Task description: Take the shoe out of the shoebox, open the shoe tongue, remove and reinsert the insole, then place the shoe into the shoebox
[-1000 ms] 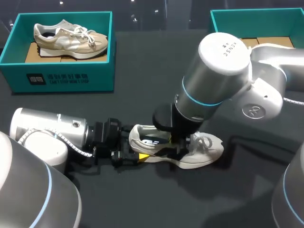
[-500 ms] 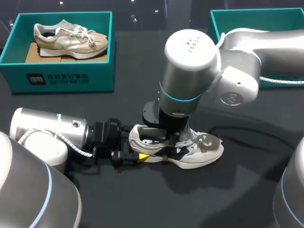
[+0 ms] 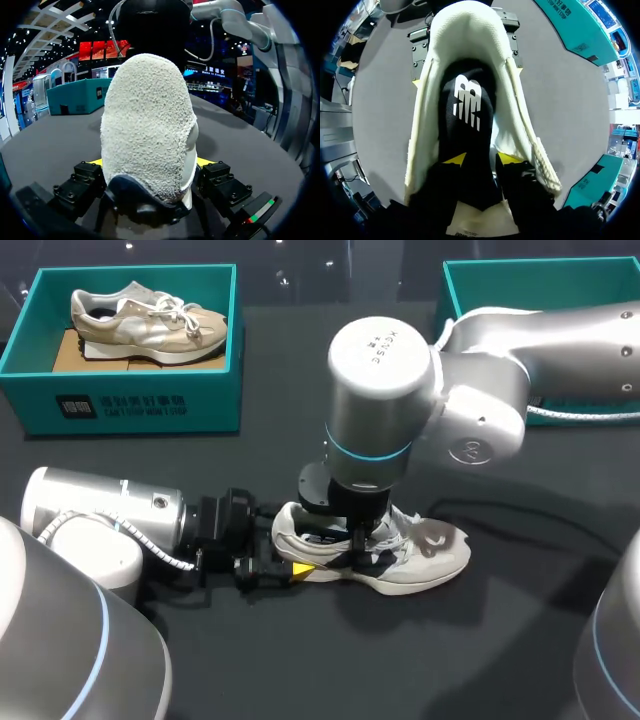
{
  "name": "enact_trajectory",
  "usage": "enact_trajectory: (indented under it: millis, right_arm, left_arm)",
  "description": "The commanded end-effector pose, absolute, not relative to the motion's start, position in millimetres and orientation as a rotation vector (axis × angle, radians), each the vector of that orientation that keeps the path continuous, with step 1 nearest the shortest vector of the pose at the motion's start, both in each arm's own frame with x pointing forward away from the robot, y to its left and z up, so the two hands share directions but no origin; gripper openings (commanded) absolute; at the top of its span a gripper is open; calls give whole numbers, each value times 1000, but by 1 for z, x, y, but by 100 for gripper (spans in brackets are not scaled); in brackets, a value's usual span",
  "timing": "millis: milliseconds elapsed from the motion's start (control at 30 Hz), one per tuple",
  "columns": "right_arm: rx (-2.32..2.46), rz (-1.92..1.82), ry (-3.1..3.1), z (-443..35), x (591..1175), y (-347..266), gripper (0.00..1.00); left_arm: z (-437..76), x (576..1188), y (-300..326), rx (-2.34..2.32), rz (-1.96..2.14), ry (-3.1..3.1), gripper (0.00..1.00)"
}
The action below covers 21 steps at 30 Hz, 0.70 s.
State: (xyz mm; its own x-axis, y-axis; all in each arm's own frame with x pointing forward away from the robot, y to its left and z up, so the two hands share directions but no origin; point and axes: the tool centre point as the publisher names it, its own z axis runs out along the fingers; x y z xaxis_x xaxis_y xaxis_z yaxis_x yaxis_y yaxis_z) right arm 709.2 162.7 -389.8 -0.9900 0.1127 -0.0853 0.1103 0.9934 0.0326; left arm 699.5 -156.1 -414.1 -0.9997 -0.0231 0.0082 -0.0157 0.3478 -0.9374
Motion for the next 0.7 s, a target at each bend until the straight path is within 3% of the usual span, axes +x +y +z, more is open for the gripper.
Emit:
enact_trajectory:
  millis: [33,467,600,667,700]
  right_arm:
    - [175,83,3085,-409,715,159,42]
    - [180,140,3296,-443,695,172,41]
    - [196,154,3337,-449,685,175,22]
    - [207,159,3347,-450,681,175,0]
    - [211,161,3348,-450,679,175,0]
  left_arm:
    - [-417,701,-158,-37,-1785,2576,0]
    - [-417,701,-158,-37,-1785,2576,0]
    - [-417,701,-158,-37,-1785,2576,0]
    - [-417,701,-158,-37,-1785,2576,0]
    - [-417,701,-158,-37,-1785,2576,0]
